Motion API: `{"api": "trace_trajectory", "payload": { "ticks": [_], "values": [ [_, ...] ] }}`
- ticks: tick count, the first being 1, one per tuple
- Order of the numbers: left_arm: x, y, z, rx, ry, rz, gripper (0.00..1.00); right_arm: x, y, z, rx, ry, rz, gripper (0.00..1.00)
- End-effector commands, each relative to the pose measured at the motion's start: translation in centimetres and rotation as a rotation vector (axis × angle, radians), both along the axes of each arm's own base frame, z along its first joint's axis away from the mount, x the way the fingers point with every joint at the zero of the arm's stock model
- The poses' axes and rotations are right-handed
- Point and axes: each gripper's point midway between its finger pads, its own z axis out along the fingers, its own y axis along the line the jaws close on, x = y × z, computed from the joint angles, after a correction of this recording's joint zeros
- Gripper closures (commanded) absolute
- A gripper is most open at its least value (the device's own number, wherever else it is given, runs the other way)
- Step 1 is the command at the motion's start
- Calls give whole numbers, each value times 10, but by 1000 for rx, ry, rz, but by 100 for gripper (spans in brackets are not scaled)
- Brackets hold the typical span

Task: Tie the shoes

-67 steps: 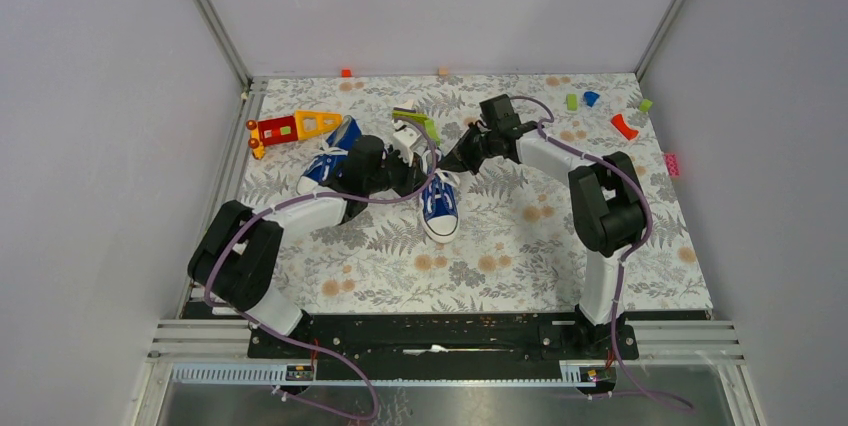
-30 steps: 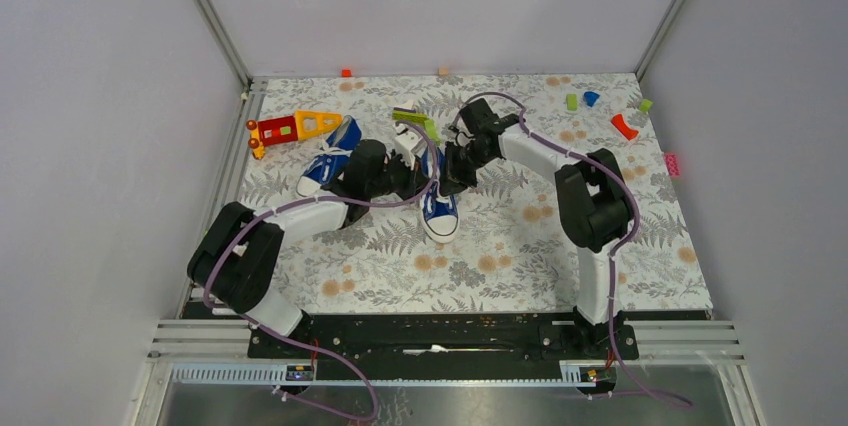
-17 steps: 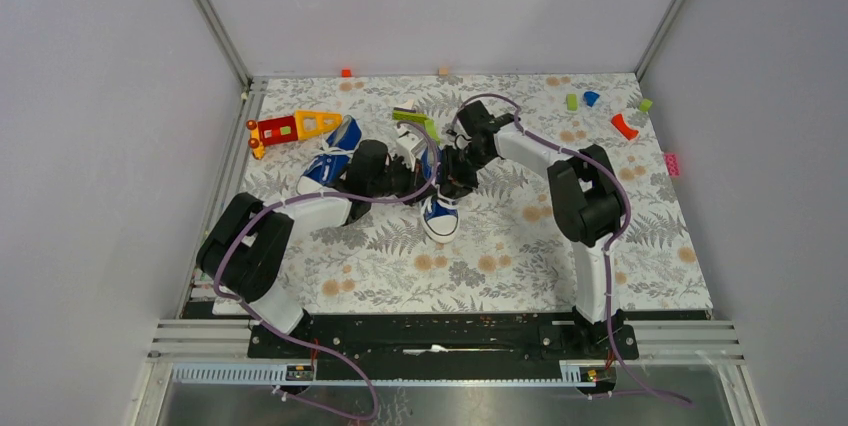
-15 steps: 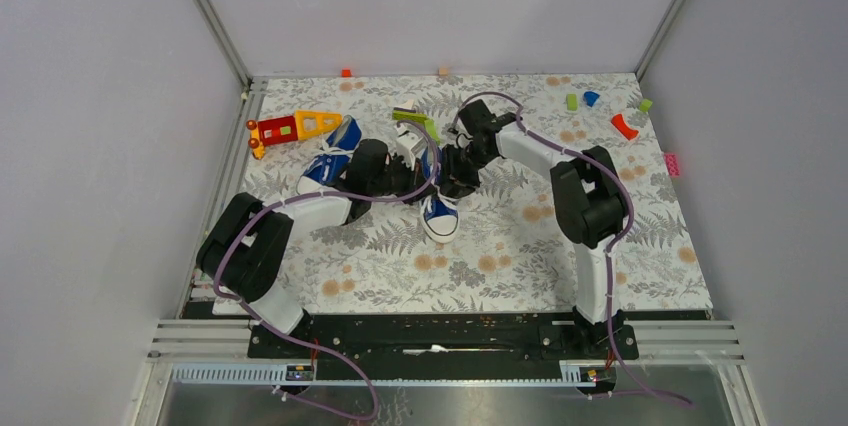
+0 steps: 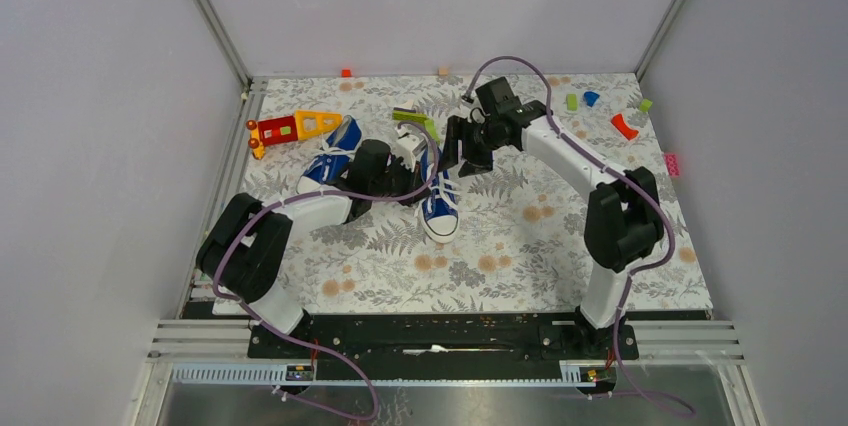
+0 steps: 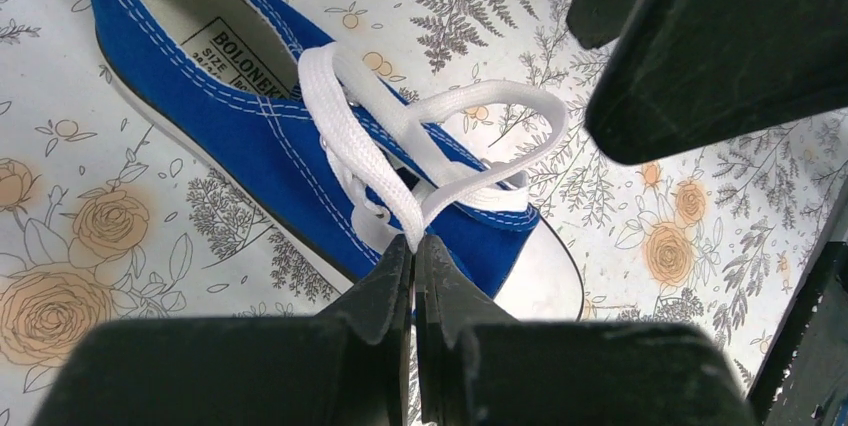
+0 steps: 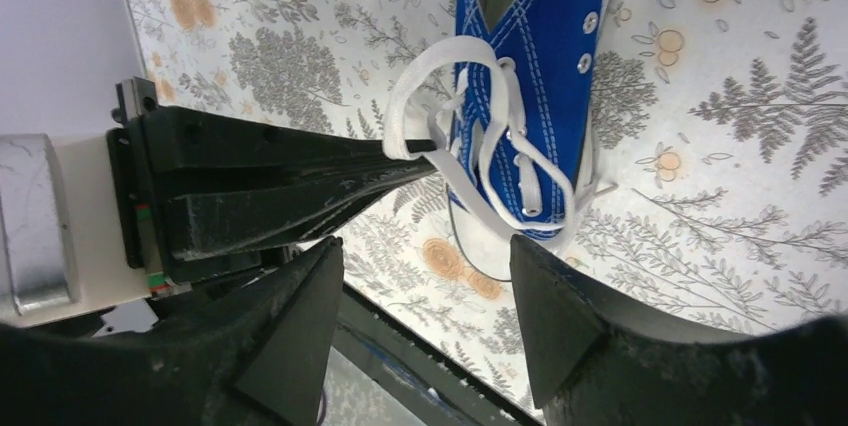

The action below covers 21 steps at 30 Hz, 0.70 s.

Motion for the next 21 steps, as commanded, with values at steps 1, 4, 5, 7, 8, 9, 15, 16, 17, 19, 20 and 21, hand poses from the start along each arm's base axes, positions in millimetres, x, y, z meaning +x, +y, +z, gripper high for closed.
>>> {"api": "trace_trajectory", "payload": {
  "ticks": [1, 4, 5, 7, 8, 9, 15, 16, 17, 19, 20, 21],
  "values": [
    [17, -2, 34, -24, -99, 24, 100, 2, -17, 20, -21, -163, -9, 30],
    [17, -2, 37, -38, -79, 41, 100, -7, -31, 7, -2, -231, -13, 30],
    [17, -2, 38, -44, -74, 47, 100, -12, -32, 5, 25, -246, 5, 31],
    [17, -1, 41, -58, -72, 65, 100, -18, -35, -5, 50, -284, 30, 31],
    [17, -1, 43, -64, -74, 70, 100, -25, -35, -16, 62, -287, 47, 32],
    [17, -1, 43, -68, -72, 76, 100, -28, -32, -20, 93, -303, 57, 32],
    [19, -2, 44, -80, -62, 80, 100, -21, -11, -39, 180, -396, 113, 32],
    [19, -2, 44, -79, -62, 82, 100, -20, -8, -45, 163, -402, 125, 33],
    [19, -1, 45, -80, -63, 85, 100, -18, -7, -49, 150, -425, 130, 33],
    [20, 0, 44, -78, -57, 95, 100, -14, -3, -51, 152, -456, 130, 34],
    [21, 1, 44, -79, -54, 98, 100, -11, -2, -51, 151, -469, 126, 34],
    [21, 1, 44, -80, -51, 99, 99, -8, -2, -51, 143, -482, 120, 35]
  ]
}}
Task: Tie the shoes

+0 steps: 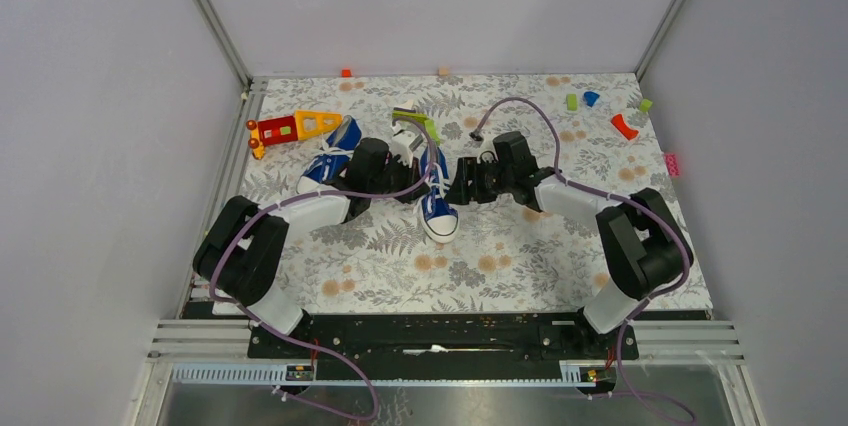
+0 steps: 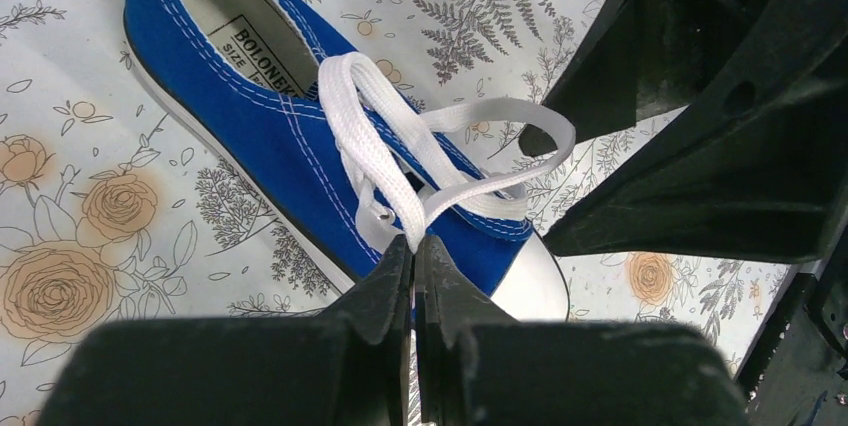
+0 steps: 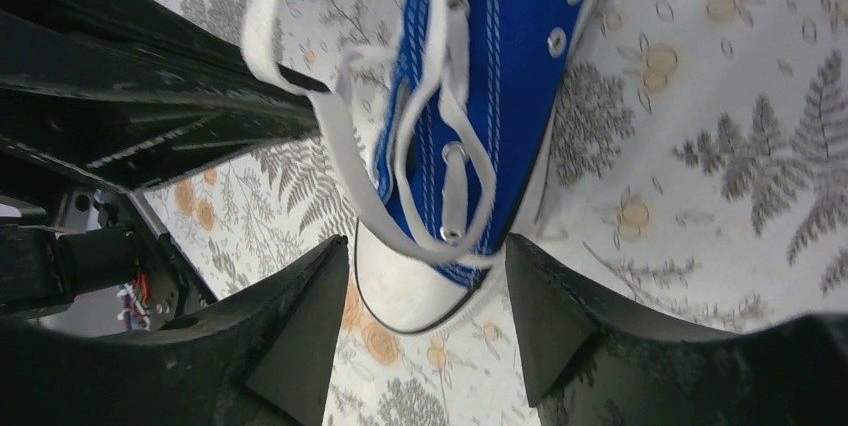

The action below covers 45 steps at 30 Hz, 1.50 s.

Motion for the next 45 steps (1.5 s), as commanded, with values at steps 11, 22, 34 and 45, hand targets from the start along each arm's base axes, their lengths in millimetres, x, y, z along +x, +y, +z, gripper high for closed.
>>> {"api": "trace_trajectory", "payload": {
  "ticks": [11, 22, 34, 45],
  "values": [
    [20, -2, 40, -65, -75, 40, 99, 26, 25, 7, -7, -186, 54, 56],
    [17, 12, 36, -27, -26, 121, 68, 10, 12, 15, -26, -187, 15, 91],
    [-6, 37, 27, -22, -42, 145, 44, 12, 17, 48, -8, -145, -4, 97],
    [7, 11, 16, -22, -56, 17, 39, 15, 21, 42, -8, -110, -5, 97]
  ]
}}
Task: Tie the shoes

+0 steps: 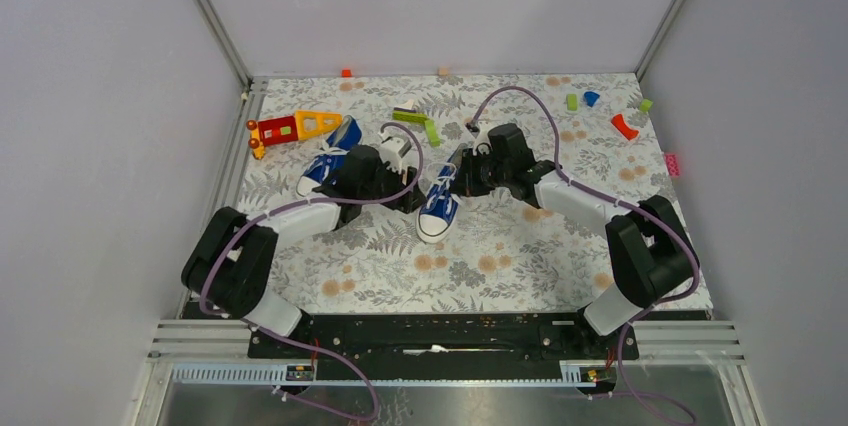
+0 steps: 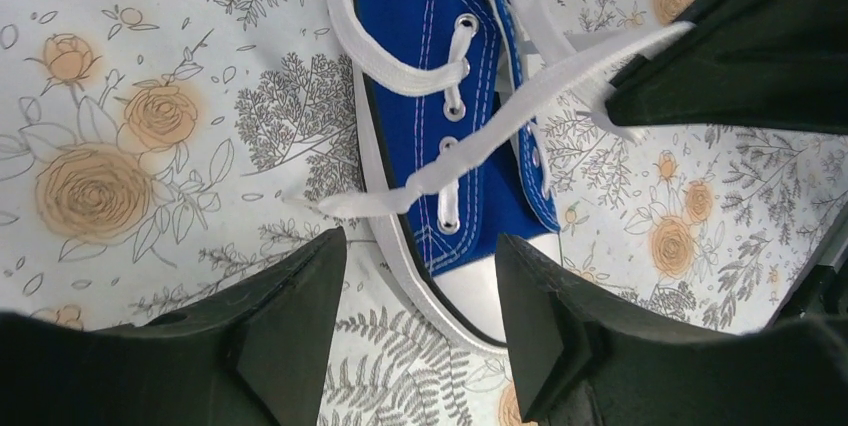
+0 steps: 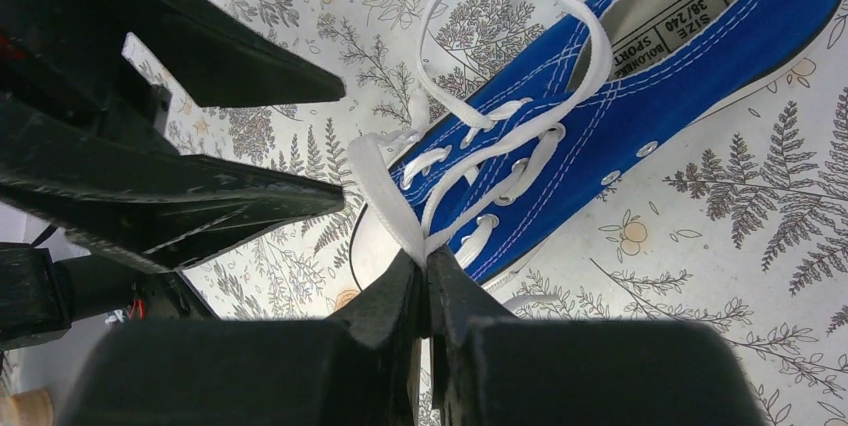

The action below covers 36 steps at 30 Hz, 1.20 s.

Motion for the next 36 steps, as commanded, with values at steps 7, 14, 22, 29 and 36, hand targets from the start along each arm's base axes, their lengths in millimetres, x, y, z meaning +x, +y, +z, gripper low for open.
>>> {"api": "trace_trajectory", "payload": {
  "ticks": [7, 14, 22, 29, 36],
  "values": [
    [38, -43, 17, -86, -88, -93, 43, 0, 7, 2, 11, 18, 7, 89],
    [45, -46, 24, -115, -94, -72, 100, -11, -8, -23, -22, 18, -27, 48],
    [39, -36, 40, -83, -106, -55, 100, -13, -16, -41, -21, -57, -35, 43],
    [43, -24, 56, -71, -123, 6, 100, -6, -9, -41, 3, -101, -17, 58],
    [57, -2, 77, -71, -127, 125, 100, -8, -10, -40, 1, -87, -23, 95]
  ]
}}
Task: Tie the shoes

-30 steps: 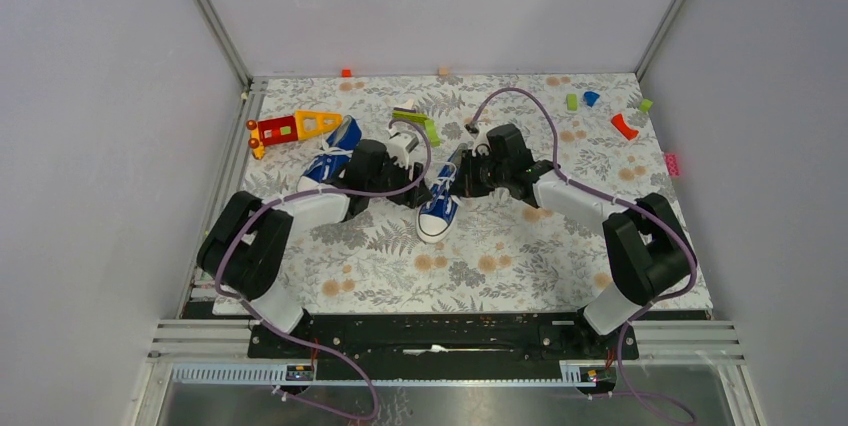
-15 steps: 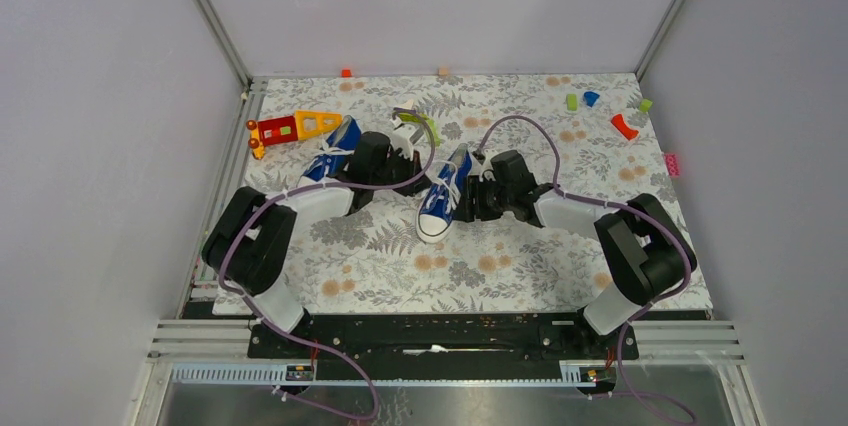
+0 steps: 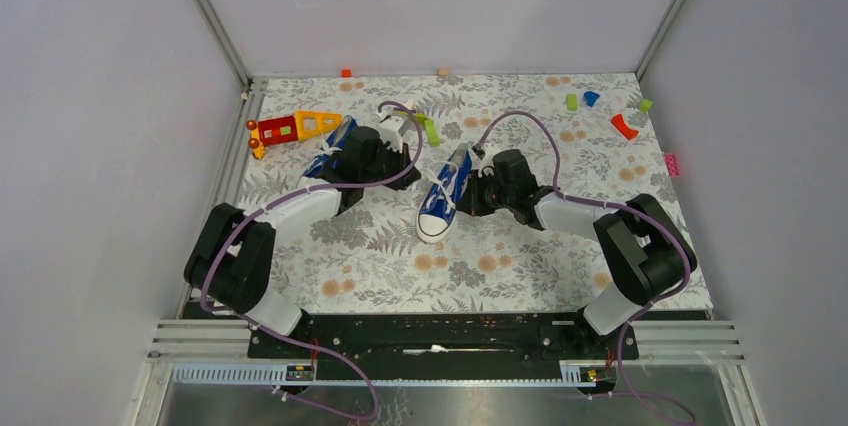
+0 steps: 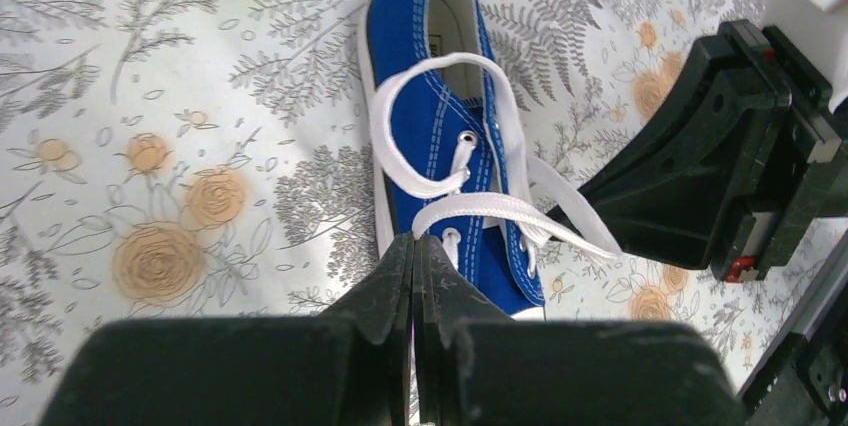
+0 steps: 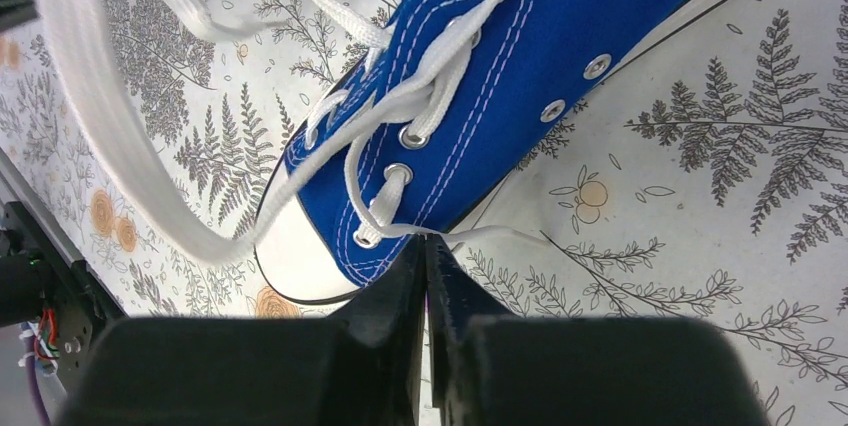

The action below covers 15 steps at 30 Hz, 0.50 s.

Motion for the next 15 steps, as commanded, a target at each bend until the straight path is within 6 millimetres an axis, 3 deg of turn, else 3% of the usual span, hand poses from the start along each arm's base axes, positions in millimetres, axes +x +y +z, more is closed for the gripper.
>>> {"api": "trace_trajectory", "payload": {
  "ticks": [1, 4, 7, 8, 15],
  "values": [
    [22, 15, 50, -44, -86, 110, 100, 5, 5, 18, 28, -64, -2, 100],
    [22, 18, 59, -62, -93, 123, 100, 1, 0, 23, 28, -78, -11, 99],
    [21, 16, 63, -77, -91, 116, 100, 2, -2, 25, 12, -101, -1, 67],
    [21, 16, 64, -79, -91, 117, 100, 2, 0, 26, 12, -102, 11, 62],
    [21, 21, 72, -81, -94, 141, 100, 13, 11, 34, 26, -148, 49, 47]
  ]
}}
